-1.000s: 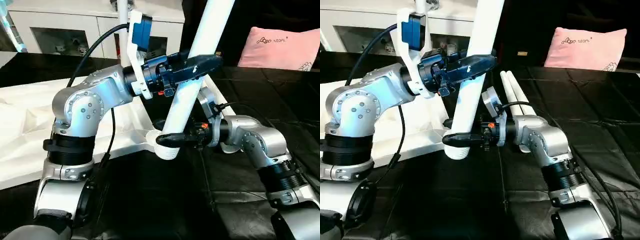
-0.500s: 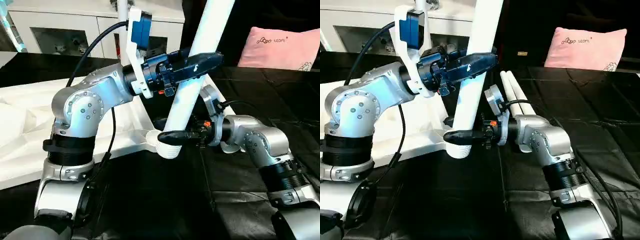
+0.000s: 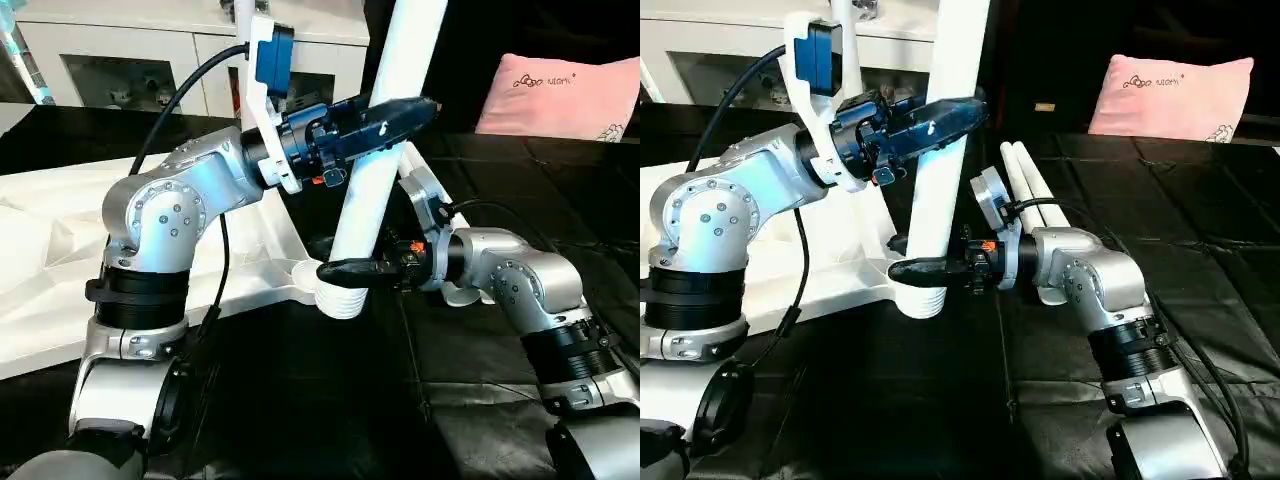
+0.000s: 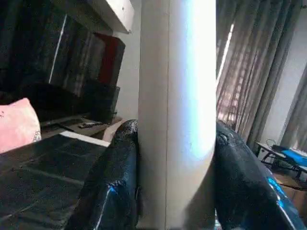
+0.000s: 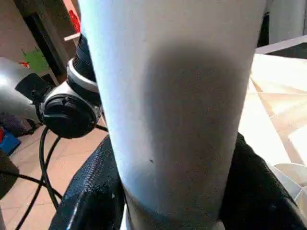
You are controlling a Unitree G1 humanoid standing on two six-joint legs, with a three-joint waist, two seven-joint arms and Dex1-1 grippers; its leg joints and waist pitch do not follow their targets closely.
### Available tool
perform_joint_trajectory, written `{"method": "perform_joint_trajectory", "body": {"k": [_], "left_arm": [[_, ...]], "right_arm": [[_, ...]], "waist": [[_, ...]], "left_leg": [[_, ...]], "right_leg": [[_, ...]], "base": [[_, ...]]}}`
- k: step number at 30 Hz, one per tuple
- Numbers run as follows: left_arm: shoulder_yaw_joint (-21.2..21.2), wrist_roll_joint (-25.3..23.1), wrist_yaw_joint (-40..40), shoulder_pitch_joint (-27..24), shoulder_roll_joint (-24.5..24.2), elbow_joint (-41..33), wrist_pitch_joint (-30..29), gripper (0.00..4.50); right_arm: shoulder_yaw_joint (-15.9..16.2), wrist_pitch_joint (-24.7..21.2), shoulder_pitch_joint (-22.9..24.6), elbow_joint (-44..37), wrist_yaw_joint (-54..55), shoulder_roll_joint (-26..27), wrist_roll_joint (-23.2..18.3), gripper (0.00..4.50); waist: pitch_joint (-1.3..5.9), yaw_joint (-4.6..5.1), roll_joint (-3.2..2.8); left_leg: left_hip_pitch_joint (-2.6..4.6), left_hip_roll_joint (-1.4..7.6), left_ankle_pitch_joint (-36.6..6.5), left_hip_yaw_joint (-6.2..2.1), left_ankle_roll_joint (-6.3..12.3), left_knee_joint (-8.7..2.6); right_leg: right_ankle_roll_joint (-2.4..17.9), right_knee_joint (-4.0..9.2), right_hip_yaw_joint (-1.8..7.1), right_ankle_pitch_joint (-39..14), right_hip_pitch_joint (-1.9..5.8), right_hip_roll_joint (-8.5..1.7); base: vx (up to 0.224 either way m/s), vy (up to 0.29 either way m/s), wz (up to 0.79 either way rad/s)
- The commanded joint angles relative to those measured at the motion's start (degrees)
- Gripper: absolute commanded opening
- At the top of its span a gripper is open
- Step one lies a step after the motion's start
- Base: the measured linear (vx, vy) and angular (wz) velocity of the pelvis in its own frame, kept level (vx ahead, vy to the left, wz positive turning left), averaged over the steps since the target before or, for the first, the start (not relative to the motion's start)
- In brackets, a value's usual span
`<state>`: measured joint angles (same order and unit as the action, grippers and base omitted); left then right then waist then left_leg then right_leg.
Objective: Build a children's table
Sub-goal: Pick table leg
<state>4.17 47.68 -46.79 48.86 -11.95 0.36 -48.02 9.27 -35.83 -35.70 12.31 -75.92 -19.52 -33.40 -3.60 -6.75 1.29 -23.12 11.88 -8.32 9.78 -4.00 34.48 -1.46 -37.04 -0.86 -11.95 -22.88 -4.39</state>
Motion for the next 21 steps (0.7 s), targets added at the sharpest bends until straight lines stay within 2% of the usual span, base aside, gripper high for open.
{"method": "perform_joint_trajectory", "body": {"k": [1,3,4,9,10,11,12,13,15,16,18,19,21], "left_arm": [[0.39,2.84,-0.44,1.32,0.79,-2.15,-1.27,2.44],[0.75,3.07,0.16,1.73,1.31,-1.89,-1.30,2.44],[1.06,3.22,0.52,1.94,1.72,-1.54,-1.14,2.66],[2.12,2.98,3.68,1.98,3.34,-0.14,-0.48,2.97],[2.31,3.04,4.39,1.76,3.81,0.02,-0.37,3.27],[2.63,3.22,5.05,1.40,4.42,-0.05,-0.21,3.27],[2.83,3.36,5.34,1.16,4.79,-0.18,-0.10,3.32],[3.75,4.15,6.51,0.92,5.84,-0.29,0.07,3.43],[4.90,5.17,7.80,0.73,7.12,-0.43,0.32,3.59],[6.58,6.78,9.77,0.58,8.84,-0.46,0.58,3.78],[7.13,7.33,10.44,0.52,9.42,-0.47,0.74,3.82],[8.32,8.22,11.83,0.28,10.62,-0.69,1.67,3.98],[9.00,8.60,12.66,0.07,11.24,-0.84,2.35,4.19]], "right_arm": [[-1.75,-0.97,-0.49,0.90,1.30,-0.45,-0.31,2.04],[-2.06,-0.98,-0.64,1.45,2.40,-0.17,-0.02,2.03],[-2.56,-0.77,-0.68,1.72,3.10,0.20,-0.10,2.02],[-4.32,-1.29,-0.12,1.34,5.51,1.76,-1.48,2.01],[-4.46,-1.39,0.26,0.78,5.97,2.04,-1.70,1.99],[-4.60,-1.47,0.79,0.00,6.50,2.38,-1.97,1.99],[-4.67,-1.53,1.13,-0.51,6.81,2.57,-2.13,1.98],[-4.99,-1.21,1.75,-1.38,7.69,3.10,-2.22,1.97],[-5.54,-1.21,2.31,-2.07,8.86,3.77,-2.57,1.97],[-6.85,-0.61,2.76,-2.42,10.91,5.32,-3.19,1.97],[-7.75,-0.31,2.82,-2.40,12.85,6.29,-3.27,1.97],[-8.83,-0.38,2.73,-2.83,16.28,8.12,-3.57,1.97],[-8.96,0.11,2.75,-3.27,18.07,9.06,-3.31,1.97]], "waist": [[4.66,-0.18,0.18],[4.64,-0.15,0.16],[4.64,-0.15,0.16],[4.69,0.01,0.42],[4.68,-0.03,0.38],[4.70,0.12,0.18],[4.72,0.10,0.31],[4.73,0.12,0.14],[4.74,0.07,0.25],[4.77,0.16,0.43],[4.68,0.34,0.39],[4.60,0.31,0.16],[4.60,0.49,0.24]], "left_leg": [[1.61,0.22,-9.54,0.38,-0.43,-3.42],[1.61,0.23,-9.72,0.39,-0.48,-3.45],[1.63,0.25,-9.80,0.41,-0.55,-3.42],[1.61,0.25,-9.27,0.48,-0.25,-3.38],[1.58,0.23,-9.12,0.43,-0.26,-3.37],[1.61,0.22,-8.94,0.48,-0.23,-3.33],[1.56,0.22,-8.61,0.48,-0.15,-3.33],[1.57,0.23,-8.59,0.49,-0.13,-3.32],[1.46,0.16,-8.28,0.42,-0.10,-3.29],[1.46,0.18,-8.25,0.50,0.03,-3.30],[1.51,0.15,-9.40,0.47,-0.10,-3.38],[1.54,0.18,-9.86,0.40,-0.38,-3.44],[1.57,0.18,-10.21,0.40,-0.81,-3.51]], "right_leg": [[14.60,3.95,0.72,-1.50,2.83,-1.99],[14.56,4.02,0.73,-2.13,2.82,-2.04],[14.64,4.05,0.75,-2.18,2.78,-2.04],[14.42,4.05,0.81,-1.96,2.87,-1.98],[14.35,4.04,0.78,-1.93,2.87,-2.00],[14.22,4.07,0.81,-1.55,2.84,-1.93],[14.28,4.03,0.82,-1.05,2.94,-1.96],[14.31,4.02,0.83,-0.65,2.90,-1.91],[14.45,3.98,0.76,-0.04,3.02,-1.91],[14.48,4.02,0.79,0.03,3.04,-1.90],[14.35,4.23,0.76,-2.26,2.87,-1.93],[13.98,4.36,0.76,-3.42,2.84,-1.98],[13.50,4.46,0.78,-4.08,2.79,-1.92]], "base": [[0.000,0.000,0.00],[0.000,0.000,0.00],[0.000,0.000,0.00],[0.000,0.000,0.00],[0.000,0.000,0.00],[0.000,0.000,0.00],[0.000,0.000,0.00],[0.000,0.000,0.00],[0.000,0.000,0.00],[0.000,0.000,0.00],[0.000,0.000,0.00],[0.000,0.000,0.00],[0.000,0.000,0.00]]}}
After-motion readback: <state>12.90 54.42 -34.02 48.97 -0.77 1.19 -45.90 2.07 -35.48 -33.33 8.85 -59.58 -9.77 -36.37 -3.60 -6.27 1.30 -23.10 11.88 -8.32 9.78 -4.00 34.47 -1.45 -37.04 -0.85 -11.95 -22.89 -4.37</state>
